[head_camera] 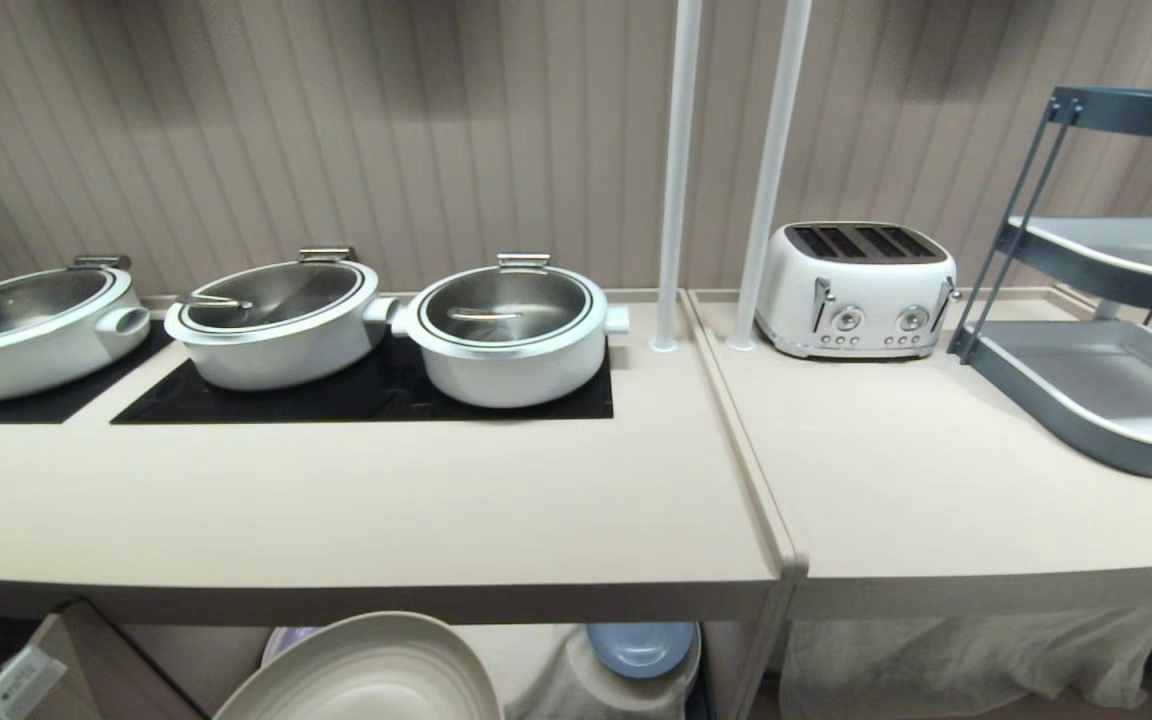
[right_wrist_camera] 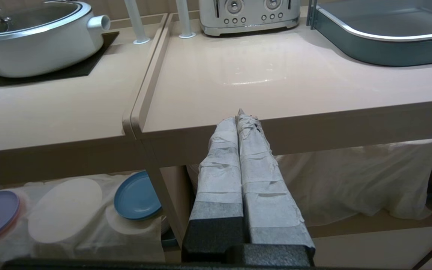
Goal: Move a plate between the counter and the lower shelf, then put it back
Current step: Put the plate
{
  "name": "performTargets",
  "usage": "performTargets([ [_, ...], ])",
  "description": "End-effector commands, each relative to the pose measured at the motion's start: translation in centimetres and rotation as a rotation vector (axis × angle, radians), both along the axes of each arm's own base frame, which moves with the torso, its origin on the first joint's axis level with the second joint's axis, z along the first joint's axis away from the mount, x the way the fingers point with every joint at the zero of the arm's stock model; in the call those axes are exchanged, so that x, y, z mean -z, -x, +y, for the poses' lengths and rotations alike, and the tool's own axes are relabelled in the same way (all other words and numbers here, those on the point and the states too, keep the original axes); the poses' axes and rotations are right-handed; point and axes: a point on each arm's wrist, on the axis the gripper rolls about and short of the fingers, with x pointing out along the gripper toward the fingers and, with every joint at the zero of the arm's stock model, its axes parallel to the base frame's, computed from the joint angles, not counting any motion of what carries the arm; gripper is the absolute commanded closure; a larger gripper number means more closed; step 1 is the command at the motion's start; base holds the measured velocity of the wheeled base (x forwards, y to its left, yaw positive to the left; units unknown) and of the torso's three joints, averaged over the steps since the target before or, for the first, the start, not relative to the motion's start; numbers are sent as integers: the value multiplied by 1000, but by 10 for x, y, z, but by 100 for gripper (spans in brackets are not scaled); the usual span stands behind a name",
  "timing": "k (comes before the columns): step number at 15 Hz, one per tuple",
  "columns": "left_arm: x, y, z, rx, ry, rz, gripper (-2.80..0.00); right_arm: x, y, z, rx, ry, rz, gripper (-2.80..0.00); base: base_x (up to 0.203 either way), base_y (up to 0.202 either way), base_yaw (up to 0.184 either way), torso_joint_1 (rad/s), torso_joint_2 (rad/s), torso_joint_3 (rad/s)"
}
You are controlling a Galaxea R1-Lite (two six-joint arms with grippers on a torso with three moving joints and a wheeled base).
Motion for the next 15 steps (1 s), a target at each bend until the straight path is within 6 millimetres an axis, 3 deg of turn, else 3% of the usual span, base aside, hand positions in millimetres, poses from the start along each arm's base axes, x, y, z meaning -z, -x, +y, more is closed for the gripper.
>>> performTargets([
  [1, 0, 0, 0, -2, 3, 3, 0, 0, 0, 0, 0, -1, 1, 0, 0, 0, 0, 0, 0, 0],
  [15, 0, 0, 0, -1, 4, 1, 0, 0, 0, 0, 0, -1, 1, 0, 0, 0, 0, 0, 0, 0],
])
